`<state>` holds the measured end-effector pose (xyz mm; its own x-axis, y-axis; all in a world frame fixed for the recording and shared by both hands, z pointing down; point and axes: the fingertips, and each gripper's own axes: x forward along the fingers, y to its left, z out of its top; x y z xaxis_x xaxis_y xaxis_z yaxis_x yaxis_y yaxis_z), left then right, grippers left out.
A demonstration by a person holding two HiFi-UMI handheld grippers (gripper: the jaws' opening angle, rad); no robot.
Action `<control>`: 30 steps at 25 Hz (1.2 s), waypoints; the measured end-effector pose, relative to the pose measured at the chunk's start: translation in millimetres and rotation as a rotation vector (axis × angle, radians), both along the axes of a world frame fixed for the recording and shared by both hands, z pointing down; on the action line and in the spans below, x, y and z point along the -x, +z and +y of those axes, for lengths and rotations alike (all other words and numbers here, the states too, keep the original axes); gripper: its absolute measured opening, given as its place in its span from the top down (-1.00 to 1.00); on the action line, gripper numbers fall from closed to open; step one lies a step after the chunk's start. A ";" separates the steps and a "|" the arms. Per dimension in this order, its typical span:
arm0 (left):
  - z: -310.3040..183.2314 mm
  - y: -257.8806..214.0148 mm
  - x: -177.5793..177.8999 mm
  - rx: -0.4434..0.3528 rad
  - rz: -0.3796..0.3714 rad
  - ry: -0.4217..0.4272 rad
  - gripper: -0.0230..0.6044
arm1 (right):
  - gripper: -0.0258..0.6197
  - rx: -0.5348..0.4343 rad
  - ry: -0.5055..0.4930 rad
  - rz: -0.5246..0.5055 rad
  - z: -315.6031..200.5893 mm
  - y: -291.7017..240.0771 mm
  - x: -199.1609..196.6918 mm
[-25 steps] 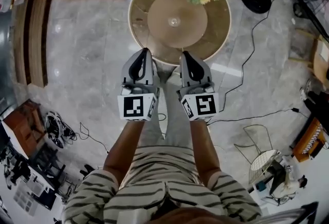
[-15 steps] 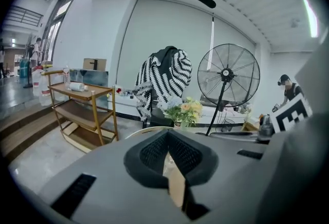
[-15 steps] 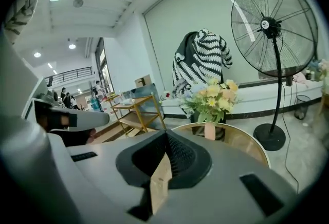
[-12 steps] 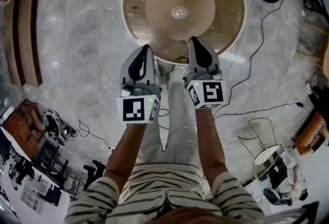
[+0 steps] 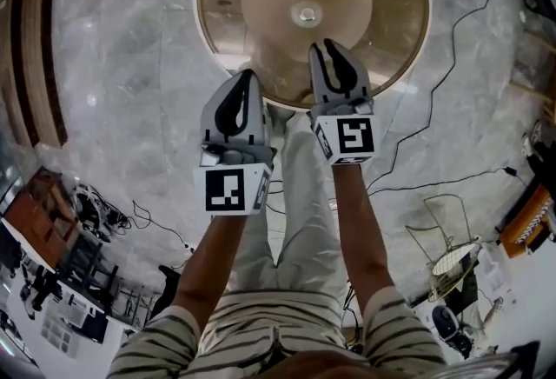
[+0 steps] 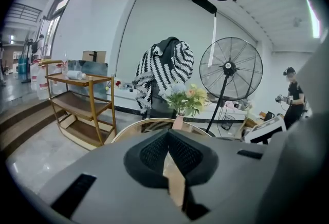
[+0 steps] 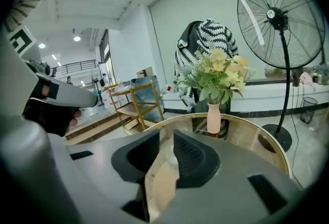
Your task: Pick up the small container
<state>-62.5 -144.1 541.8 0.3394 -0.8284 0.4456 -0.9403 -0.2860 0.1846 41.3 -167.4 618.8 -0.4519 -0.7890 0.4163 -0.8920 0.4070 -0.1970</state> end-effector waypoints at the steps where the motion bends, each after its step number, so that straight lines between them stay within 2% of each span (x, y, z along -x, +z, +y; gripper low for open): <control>1: -0.1 2.7 -0.4 0.003 -0.001 0.002 0.93 | 0.64 0.003 -0.004 -0.003 -2.0 5.4 0.6; 9: -6.4 23.8 -4.2 0.038 -0.001 0.005 0.93 | 0.16 0.054 -0.019 0.023 -15.2 49.4 4.7; 14: -15.0 32.6 -8.6 0.049 0.008 0.005 0.93 | 0.03 0.074 -0.021 0.049 -25.9 69.6 4.7; 17: -18.1 39.9 -8.7 0.055 0.008 0.009 0.93 | -0.12 0.066 -0.023 0.063 -32.7 82.7 7.2; 25: -22.6 44.0 -7.7 0.073 0.027 -0.001 0.93 | -0.30 0.051 -0.024 0.061 -47.3 94.9 15.8; 30: -26.7 40.7 -13.5 0.066 0.046 0.008 0.93 | -0.33 0.066 -0.044 0.074 -51.0 105.6 24.1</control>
<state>-49.0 -170.8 582.5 0.3670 -0.7948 0.4833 -0.9282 -0.2789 0.2461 17.2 -218.4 724.4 -0.4515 -0.7387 0.5004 -0.8867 0.4340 -0.1593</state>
